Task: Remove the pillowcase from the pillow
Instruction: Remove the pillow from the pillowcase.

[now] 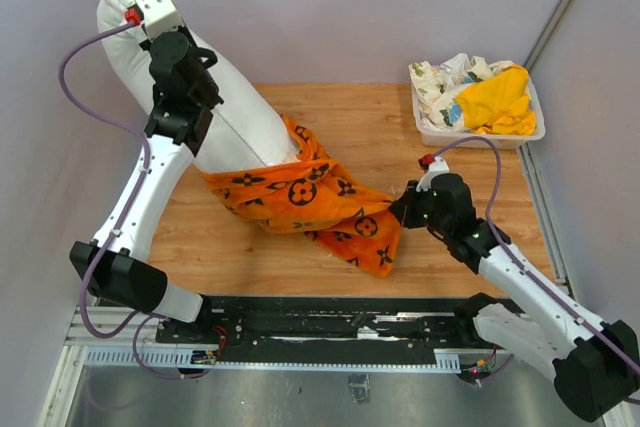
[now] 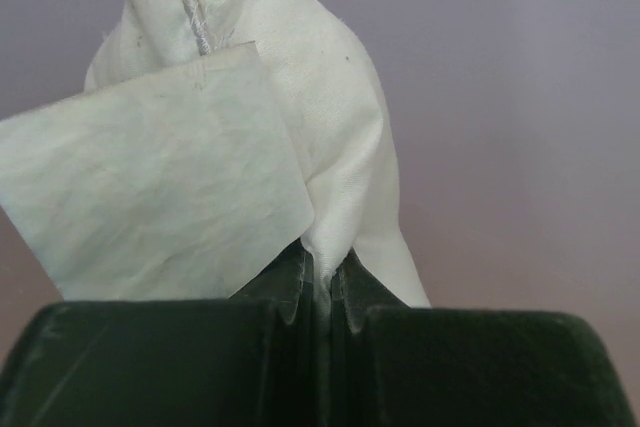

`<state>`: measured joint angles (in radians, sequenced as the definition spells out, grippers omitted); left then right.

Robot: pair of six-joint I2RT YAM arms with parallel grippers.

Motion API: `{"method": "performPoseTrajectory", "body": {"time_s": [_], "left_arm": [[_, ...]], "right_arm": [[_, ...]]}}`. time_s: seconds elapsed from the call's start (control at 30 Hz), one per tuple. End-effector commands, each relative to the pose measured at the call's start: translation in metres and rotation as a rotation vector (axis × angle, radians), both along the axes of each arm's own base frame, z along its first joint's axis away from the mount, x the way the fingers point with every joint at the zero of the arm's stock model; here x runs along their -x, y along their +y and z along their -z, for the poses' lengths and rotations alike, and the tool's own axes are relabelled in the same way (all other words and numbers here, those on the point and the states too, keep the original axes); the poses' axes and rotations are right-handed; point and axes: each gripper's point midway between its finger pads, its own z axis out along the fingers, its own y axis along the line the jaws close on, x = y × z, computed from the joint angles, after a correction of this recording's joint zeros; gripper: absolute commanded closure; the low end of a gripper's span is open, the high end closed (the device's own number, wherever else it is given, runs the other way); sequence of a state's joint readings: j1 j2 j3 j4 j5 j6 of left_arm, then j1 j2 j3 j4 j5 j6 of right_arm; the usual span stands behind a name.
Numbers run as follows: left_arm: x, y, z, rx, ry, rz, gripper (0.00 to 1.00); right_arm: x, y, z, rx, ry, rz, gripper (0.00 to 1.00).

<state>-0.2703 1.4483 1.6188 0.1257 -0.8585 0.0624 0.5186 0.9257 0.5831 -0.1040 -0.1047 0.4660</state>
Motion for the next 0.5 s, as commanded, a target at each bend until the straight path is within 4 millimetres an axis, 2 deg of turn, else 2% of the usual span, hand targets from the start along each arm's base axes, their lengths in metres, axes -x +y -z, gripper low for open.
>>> {"method": "performPoseTrajectory", "body": {"time_s": [0.0,0.17,0.3,0.37,0.47], "left_arm": [[0.01,0.003,-0.016,0.04,-0.096,0.001,1.0],[0.013,0.006,-0.014,0.022,-0.085,-0.015,1.0],[0.016,0.007,-0.017,0.015,-0.093,-0.02,1.0],[0.016,0.005,-0.018,0.008,-0.09,-0.007,1.0],[0.015,0.006,-0.016,0.008,-0.085,-0.009,1.0]], "right_arm": [[0.001,-0.037,0.013,0.047,0.061,0.152,0.99],[-0.002,-0.052,0.023,0.169,0.138,0.195,0.99],[-0.001,-0.05,0.025,0.193,0.17,0.17,0.98],[-0.002,-0.046,0.02,0.175,0.156,0.155,0.9],[-0.003,-0.037,0.004,0.146,0.106,0.101,0.63]]}}
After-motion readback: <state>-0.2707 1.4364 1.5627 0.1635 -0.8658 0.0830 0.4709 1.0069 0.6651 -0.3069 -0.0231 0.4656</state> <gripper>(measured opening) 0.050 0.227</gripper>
